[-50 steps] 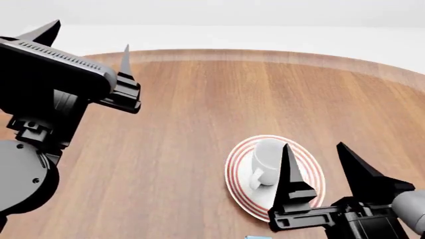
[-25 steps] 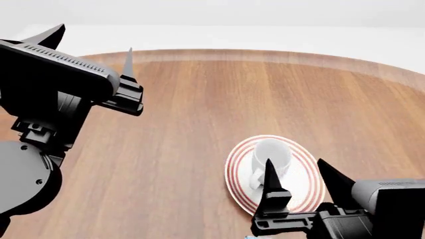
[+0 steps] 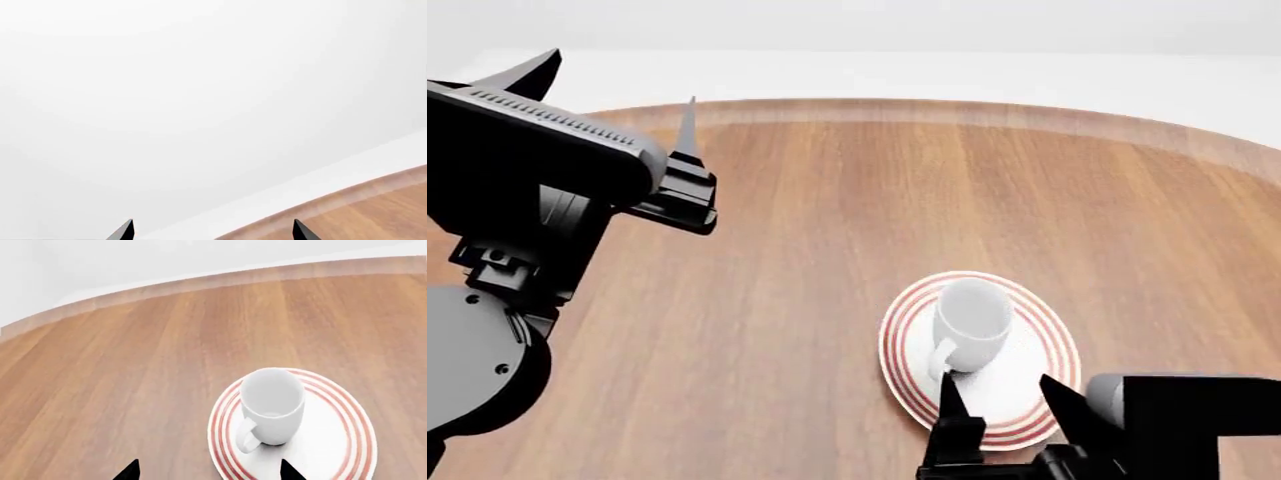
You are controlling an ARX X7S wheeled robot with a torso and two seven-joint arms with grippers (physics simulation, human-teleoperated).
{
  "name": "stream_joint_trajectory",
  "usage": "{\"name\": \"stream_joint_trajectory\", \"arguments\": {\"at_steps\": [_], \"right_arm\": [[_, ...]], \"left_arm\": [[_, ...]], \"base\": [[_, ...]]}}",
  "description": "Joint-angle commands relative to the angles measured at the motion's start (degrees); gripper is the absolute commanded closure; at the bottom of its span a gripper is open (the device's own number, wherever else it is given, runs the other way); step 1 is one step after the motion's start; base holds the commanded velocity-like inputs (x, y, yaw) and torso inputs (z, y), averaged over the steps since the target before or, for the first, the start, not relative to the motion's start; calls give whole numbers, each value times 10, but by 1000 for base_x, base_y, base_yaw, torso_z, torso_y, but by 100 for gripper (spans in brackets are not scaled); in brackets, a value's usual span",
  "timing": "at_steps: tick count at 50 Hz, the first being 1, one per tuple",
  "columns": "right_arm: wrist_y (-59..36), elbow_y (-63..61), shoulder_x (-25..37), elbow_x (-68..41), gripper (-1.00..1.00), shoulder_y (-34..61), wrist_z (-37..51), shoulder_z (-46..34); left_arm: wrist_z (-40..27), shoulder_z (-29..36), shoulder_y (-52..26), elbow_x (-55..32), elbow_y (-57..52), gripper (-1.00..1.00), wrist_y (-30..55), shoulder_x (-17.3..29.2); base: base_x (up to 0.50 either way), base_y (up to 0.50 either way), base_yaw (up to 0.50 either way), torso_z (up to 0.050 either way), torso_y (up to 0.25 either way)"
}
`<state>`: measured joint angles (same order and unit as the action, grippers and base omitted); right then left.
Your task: Pick up the white mug and put it on the plate, and put the chocolate pudding to the right of the plate.
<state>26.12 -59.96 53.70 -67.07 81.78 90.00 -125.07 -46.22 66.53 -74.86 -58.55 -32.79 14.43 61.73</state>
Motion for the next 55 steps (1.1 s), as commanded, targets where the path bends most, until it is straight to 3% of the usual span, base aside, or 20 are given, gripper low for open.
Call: {"name": "stream_joint_trajectory", "arguments": {"at_steps": [1,10,24,38,45,55], "right_arm": [[20,0,-23,-31,-100,18,0,-30],[0,0,-27,-63,-100,-17,0,8],[27,0,-43,-91,-100,-34,0,3],[-128,6,-11,-150,-100,-208,0,249],[-156,17,-19,-167,-100,-260,-2,292],[-147,31,-23,-176,-100,-289,-17,290]], "left_arm": [[13,-19,3,1,-1,-100,-3,-11],[15,-19,7,1,0,-100,-7,-11],[13,-22,6,-2,-4,-100,-3,-10],[14,-20,13,3,-1,-100,-6,-14],[14,-20,13,3,3,-100,-4,-17],[14,-21,19,2,6,-100,-7,-16]], "base": [[0,0,0,0,0],[0,0,0,0,0],[0,0,0,0,0],[0,0,0,0,0],[0,0,0,0,0],[0,0,0,0,0]]}}
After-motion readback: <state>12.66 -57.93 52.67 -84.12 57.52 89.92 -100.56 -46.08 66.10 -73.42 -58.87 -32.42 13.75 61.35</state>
